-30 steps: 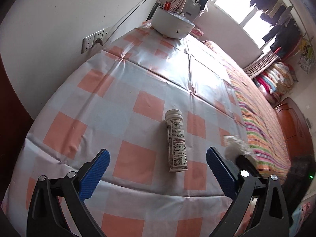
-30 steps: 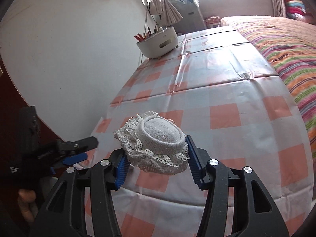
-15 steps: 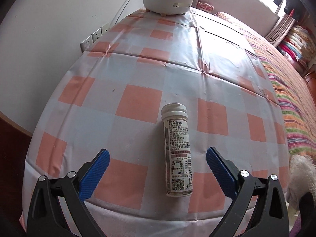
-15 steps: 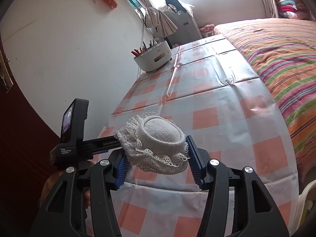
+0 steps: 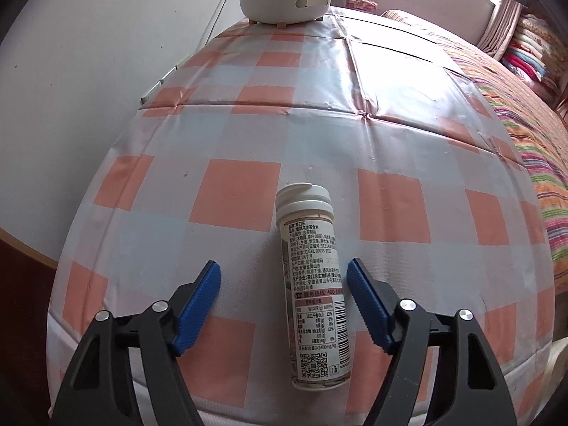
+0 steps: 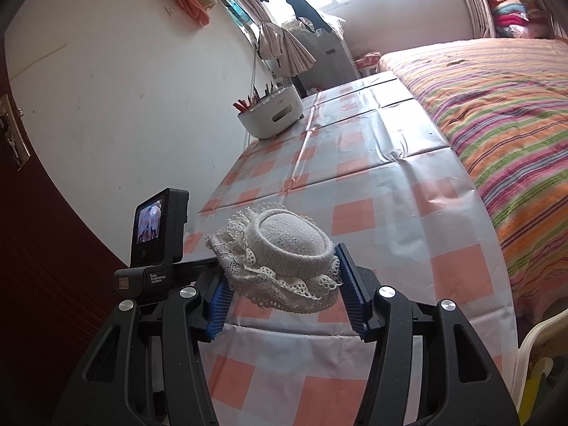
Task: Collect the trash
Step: 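Grasp the white pill bottle with the left tool while the right tool holds the lace cloth, then carry both items to the bin while the right tool opens to drop the lace cloth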
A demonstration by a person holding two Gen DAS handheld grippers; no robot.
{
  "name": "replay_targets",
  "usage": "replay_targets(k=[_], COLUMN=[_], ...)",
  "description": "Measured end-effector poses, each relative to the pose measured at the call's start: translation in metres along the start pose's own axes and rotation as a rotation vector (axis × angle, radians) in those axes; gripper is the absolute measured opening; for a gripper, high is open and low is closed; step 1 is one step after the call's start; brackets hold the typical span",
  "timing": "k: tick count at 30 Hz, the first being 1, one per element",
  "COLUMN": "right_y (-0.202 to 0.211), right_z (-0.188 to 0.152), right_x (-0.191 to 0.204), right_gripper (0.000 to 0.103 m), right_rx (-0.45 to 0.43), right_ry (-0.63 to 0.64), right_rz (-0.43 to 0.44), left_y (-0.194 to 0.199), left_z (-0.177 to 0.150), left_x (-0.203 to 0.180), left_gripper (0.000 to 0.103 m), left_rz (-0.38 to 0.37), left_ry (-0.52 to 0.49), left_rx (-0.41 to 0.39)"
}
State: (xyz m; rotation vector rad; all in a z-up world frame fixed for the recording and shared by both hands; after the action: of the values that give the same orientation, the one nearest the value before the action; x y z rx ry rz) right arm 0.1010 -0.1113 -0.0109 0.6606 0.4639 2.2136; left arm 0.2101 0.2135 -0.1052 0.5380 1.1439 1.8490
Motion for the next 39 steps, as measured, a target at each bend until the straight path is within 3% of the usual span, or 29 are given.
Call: replay_targets(k=[4, 10, 21, 39], right_y=[0.009, 0.024, 0.048, 0.126], right_z=[-0.001, -0.003, -0.011, -0.035], right_x=[-0.005, -0.015, -0.033, -0.071], right_gripper=[0.053, 0.053, 0.053, 0.053], right_rx=[-0.015, -0.036, -0.056, -0.145], right_ry=[-0.006, -0.012, -0.009, -0.035], right_rz=[-0.008, -0.04, -0.098, -0.229], left_y=[0.006, 0.013, 0.035, 0.101], left_z=[-0.004, -0.02, -0.054, -0.11], left_x=[-0.007, -0.016, -0.028, -0.071], left_gripper=[0.029, 0.029, 0.028, 0.028], left_rz=[-0.025, -0.096, -0.259, -0.468], left_ry=[-0.033, -0.082, -0.105, -0.241], left_rx=[-0.025, -0.053, -0.014, -0.033])
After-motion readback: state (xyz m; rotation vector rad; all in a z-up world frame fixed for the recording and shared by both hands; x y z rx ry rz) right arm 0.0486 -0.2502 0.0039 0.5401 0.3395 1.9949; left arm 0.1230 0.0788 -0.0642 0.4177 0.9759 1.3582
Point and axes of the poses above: each gripper's, at about its wrist camera, not at the fingertips, and y roughly against the way its jaws point, x to its left, z to its top, the point moved 1 cm from there along -y, roughly the way its jaws point, and after that the axes turned 13 degrees about y, right-handed, at the moved point
